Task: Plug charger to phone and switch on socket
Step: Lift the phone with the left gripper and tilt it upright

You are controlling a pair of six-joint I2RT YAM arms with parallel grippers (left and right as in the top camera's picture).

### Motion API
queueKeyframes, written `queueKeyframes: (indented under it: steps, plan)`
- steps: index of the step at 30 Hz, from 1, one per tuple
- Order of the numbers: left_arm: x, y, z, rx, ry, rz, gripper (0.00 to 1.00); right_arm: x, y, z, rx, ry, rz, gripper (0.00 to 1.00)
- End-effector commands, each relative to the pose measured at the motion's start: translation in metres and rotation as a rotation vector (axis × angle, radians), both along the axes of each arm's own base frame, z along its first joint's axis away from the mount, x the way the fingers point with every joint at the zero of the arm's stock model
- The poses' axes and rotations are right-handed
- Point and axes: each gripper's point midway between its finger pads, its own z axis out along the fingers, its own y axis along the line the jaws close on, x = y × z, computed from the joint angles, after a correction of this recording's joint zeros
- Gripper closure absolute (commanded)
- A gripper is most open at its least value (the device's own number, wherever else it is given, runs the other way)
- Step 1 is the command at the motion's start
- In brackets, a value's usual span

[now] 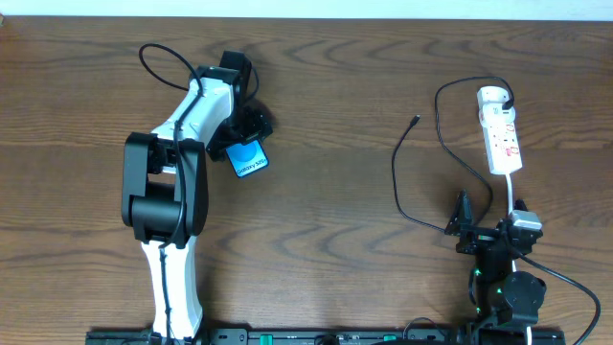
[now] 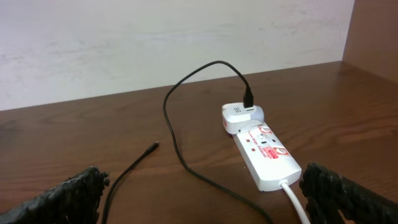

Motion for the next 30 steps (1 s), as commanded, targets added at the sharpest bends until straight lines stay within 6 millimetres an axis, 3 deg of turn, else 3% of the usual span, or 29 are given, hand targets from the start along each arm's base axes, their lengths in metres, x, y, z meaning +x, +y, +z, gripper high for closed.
queueKeyframes:
  steps: [1, 13, 15, 19, 23, 30]
  plan:
    - [-0.019, 0.020, -0.042, 0.045, 0.097, 0.027, 0.05, 0.000, -0.001, -0.001, 0.004, -0.001, -0.007, 0.01]
    - [-0.013, 0.019, -0.042, 0.042, 0.073, 0.027, 0.18, 0.000, -0.001, -0.001, 0.004, -0.001, -0.008, 0.01]
    - [-0.013, 0.019, -0.042, 0.041, 0.070, 0.027, 0.23, 0.000, -0.001, -0.001, 0.004, -0.001, -0.008, 0.01]
    - [-0.012, 0.019, -0.039, 0.040, 0.065, 0.027, 0.24, 0.000, -0.001, -0.001, 0.004, -0.001, -0.008, 0.01]
    - [-0.009, 0.018, -0.022, 0.036, 0.036, 0.027, 0.24, 0.000, -0.001, -0.001, 0.004, -0.001, -0.008, 0.01]
    - [-0.002, 0.009, 0.034, -0.029, -0.066, 0.023, 0.24, 0.000, -0.001, -0.001, 0.004, -0.001, -0.008, 0.01]
